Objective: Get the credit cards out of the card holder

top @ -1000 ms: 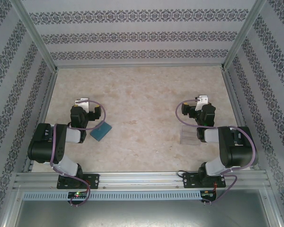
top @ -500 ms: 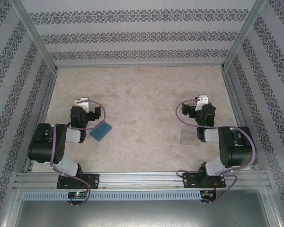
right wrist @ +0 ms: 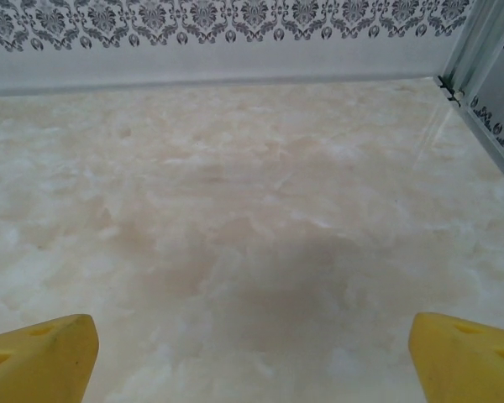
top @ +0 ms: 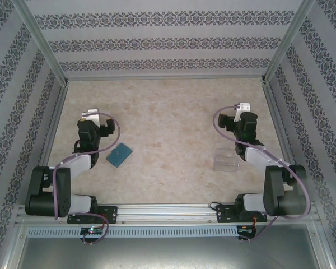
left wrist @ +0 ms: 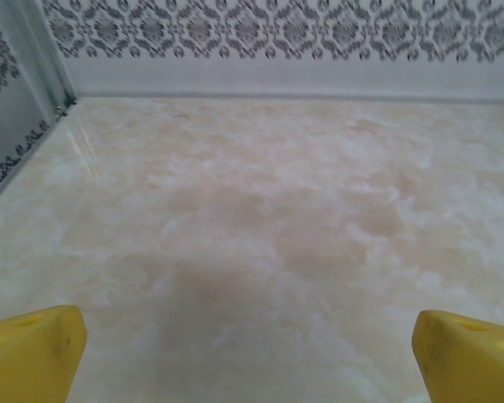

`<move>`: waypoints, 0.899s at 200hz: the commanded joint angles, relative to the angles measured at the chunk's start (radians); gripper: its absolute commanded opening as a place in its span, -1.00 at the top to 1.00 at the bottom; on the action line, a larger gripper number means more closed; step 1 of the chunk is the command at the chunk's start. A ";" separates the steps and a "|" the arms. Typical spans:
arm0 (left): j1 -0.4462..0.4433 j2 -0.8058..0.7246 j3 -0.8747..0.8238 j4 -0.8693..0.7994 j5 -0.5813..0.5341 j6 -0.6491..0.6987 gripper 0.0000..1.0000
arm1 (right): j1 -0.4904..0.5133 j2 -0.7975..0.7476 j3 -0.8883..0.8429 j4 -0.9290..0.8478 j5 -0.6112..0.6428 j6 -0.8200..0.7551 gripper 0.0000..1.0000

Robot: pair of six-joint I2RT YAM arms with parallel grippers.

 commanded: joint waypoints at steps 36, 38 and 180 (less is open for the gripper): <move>-0.016 -0.049 0.277 -0.698 0.074 -0.273 -1.00 | 0.066 -0.105 0.250 -0.734 -0.005 0.220 -0.56; -0.016 -0.048 0.288 -0.719 0.079 -0.281 -1.00 | 0.070 -0.109 0.258 -0.755 -0.006 0.227 -0.54; -0.020 -0.008 0.596 -1.401 0.235 -0.149 -1.00 | 0.340 0.047 0.447 -1.356 -0.030 0.423 0.43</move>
